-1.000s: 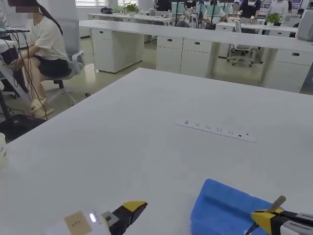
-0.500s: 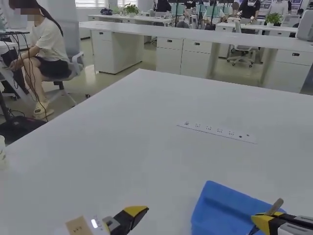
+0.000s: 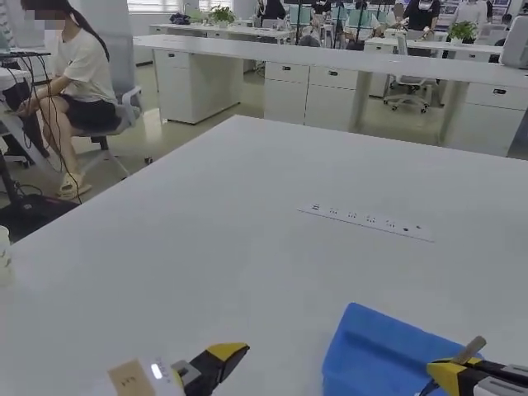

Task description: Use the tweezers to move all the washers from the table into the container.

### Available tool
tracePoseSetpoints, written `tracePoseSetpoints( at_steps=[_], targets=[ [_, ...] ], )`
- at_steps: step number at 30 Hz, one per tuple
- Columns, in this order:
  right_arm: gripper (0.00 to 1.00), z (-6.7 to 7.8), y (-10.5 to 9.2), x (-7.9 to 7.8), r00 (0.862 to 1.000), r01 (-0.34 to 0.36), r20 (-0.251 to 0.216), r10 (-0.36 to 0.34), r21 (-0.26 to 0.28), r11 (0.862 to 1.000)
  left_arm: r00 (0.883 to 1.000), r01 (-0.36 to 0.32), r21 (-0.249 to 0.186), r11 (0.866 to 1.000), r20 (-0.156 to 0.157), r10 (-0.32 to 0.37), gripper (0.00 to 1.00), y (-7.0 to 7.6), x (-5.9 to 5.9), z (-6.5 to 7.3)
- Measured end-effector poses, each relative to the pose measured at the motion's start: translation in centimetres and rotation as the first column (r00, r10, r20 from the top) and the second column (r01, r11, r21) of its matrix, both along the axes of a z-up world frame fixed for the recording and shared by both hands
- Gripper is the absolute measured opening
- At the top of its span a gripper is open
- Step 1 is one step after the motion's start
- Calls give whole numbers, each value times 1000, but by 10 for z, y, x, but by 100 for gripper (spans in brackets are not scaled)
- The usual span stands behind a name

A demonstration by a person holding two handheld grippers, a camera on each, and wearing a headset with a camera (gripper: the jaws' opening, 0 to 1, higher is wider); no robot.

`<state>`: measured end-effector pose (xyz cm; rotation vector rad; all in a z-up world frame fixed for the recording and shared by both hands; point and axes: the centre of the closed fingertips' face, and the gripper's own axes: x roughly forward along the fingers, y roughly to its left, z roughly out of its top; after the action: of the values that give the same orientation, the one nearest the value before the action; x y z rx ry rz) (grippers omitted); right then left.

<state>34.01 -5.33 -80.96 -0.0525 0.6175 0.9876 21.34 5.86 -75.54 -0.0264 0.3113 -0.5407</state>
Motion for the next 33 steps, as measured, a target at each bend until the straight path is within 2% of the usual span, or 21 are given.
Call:
tracePoseSetpoints(
  at_steps=[9,17,25,33],
  targets=[
    [4,29,-1,-10,999,2,32,-5,76,997,1000,1,3,1000,3,-1,85,0,0,0],
    [4,51,4,-29,999,-25,49,18,146,989,1000,5,5,1000,-2,-5,85,-1,0,-1],
    [4,54,9,-45,998,-62,36,57,166,984,1000,10,14,1000,-4,-10,84,-2,-1,-2],
    [4,45,17,-63,994,-108,6,108,166,980,1000,12,19,1000,-6,-12,84,-1,-1,-3]
  ],
)
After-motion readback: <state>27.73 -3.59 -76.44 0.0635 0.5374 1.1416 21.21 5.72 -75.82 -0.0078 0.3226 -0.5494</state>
